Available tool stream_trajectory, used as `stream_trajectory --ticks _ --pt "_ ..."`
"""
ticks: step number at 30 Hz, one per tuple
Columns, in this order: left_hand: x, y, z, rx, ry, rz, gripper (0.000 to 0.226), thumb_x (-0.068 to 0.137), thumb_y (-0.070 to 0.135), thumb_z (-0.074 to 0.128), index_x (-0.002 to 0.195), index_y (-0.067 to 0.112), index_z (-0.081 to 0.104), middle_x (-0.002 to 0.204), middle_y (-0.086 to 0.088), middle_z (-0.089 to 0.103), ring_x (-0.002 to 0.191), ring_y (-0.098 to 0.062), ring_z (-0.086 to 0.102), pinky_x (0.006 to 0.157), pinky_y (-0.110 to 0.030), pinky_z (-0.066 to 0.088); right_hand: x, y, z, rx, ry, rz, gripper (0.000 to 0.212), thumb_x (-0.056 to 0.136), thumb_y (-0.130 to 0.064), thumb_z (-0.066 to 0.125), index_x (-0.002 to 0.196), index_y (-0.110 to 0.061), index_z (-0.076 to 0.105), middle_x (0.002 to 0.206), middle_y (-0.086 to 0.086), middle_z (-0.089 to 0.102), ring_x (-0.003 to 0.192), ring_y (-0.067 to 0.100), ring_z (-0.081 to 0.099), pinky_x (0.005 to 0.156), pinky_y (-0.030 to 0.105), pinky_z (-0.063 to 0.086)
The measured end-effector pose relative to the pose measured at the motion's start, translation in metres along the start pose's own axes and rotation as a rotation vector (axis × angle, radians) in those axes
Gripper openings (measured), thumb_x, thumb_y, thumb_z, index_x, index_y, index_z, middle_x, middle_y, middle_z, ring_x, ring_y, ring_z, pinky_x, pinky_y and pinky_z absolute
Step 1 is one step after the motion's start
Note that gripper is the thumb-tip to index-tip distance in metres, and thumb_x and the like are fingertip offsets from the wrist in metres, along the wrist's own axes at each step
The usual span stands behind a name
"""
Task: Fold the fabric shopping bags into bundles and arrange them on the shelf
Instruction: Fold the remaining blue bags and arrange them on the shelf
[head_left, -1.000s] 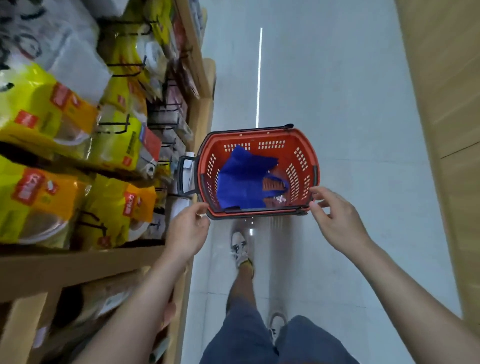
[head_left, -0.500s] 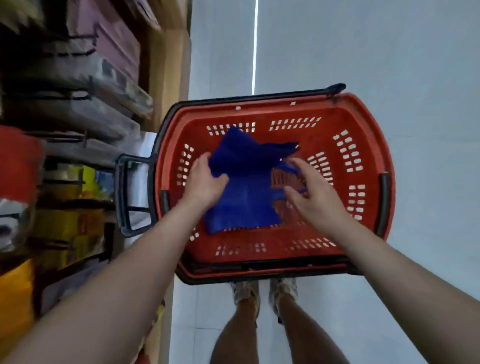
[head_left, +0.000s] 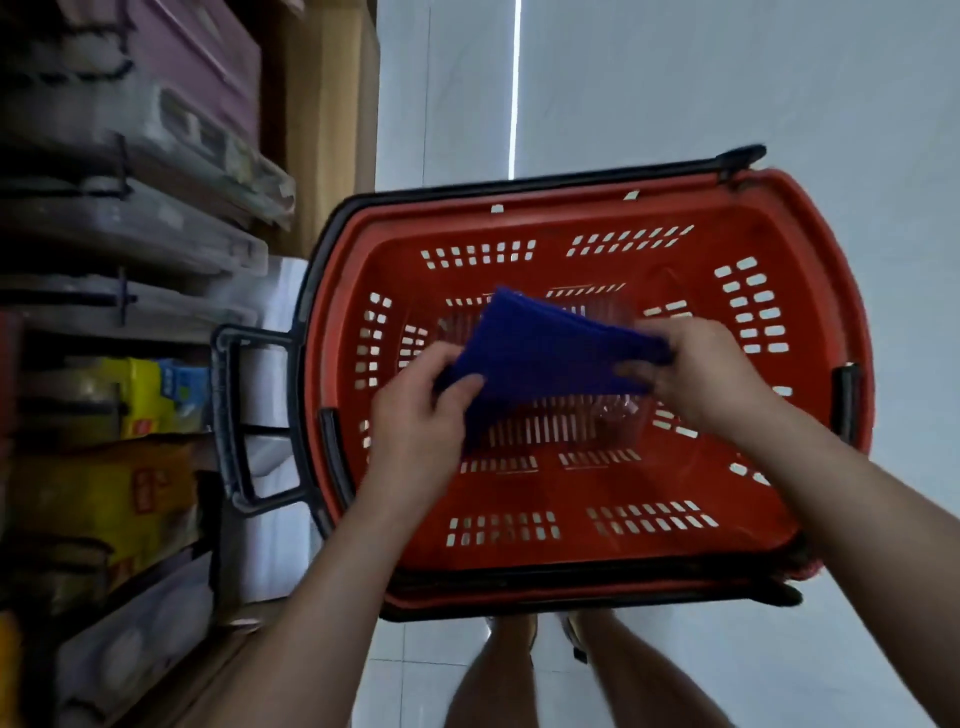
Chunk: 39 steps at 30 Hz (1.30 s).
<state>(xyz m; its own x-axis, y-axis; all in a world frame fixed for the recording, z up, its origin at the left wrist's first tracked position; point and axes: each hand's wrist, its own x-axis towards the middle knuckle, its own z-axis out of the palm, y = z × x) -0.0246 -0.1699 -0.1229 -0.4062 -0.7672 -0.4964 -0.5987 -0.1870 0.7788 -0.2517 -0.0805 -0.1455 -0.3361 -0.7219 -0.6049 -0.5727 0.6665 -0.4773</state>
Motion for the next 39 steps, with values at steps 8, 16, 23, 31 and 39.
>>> stream_trajectory --ticks 8,16,23,31,39 --pt "-0.107 0.091 -0.069 0.469 0.295 0.149 0.061 0.077 0.010 0.073 0.132 0.025 0.049 0.132 0.004 0.051 0.125 -0.016 0.043 0.108 -0.038 0.038 -0.097 -0.090 -0.077 -0.436 0.248 -0.369 0.026 0.065 0.006 0.075 0.077 -0.016 0.069 0.066 0.000 0.060 0.070 0.026 0.049 0.057 0.029 0.032" --pt "-0.163 0.197 -0.078 0.568 0.255 0.429 0.015 0.088 0.017 0.056 0.094 0.024 0.067 0.084 0.008 0.070 0.082 -0.017 0.067 0.107 -0.052 0.033 -0.198 -0.177 -0.148 -0.402 0.397 -0.733 0.033 0.068 -0.008 0.081 0.098 -0.012 0.069 0.100 0.008 0.061 0.096 0.030 0.052 0.071 0.044 0.052" --pt "-0.258 0.250 -0.136 0.435 0.476 0.304 0.023 0.087 0.014 0.053 0.102 0.022 0.069 0.087 0.003 0.071 0.077 -0.023 0.065 0.067 -0.033 0.052 -0.249 -0.180 -0.226 -0.087 0.414 -0.289 0.106 0.073 -0.040 0.081 0.154 -0.033 0.013 0.158 0.004 0.021 0.141 0.027 0.020 0.111 0.055 0.031" --pt "-0.384 0.292 -0.107 0.734 0.708 0.116 0.004 0.075 0.014 0.064 0.072 0.015 0.061 0.054 -0.004 0.056 0.041 -0.028 0.056 0.034 -0.028 0.041 -0.371 -0.293 -0.193 0.221 -0.270 -0.524 0.105 0.069 -0.081 0.058 0.154 -0.035 0.017 0.153 -0.006 0.040 0.138 0.012 0.040 0.112 0.034 0.035" --pt "-0.503 0.272 -0.089 0.064 1.035 0.134 0.037 0.083 0.029 0.067 0.118 0.018 0.064 0.106 0.004 0.064 0.092 -0.008 0.061 0.076 -0.013 0.048 -0.424 -0.336 -0.180 -0.307 -0.454 -1.054 0.030 0.096 -0.009 0.055 0.111 -0.031 0.070 0.090 -0.024 0.068 0.086 -0.002 0.060 0.081 0.031 0.049"
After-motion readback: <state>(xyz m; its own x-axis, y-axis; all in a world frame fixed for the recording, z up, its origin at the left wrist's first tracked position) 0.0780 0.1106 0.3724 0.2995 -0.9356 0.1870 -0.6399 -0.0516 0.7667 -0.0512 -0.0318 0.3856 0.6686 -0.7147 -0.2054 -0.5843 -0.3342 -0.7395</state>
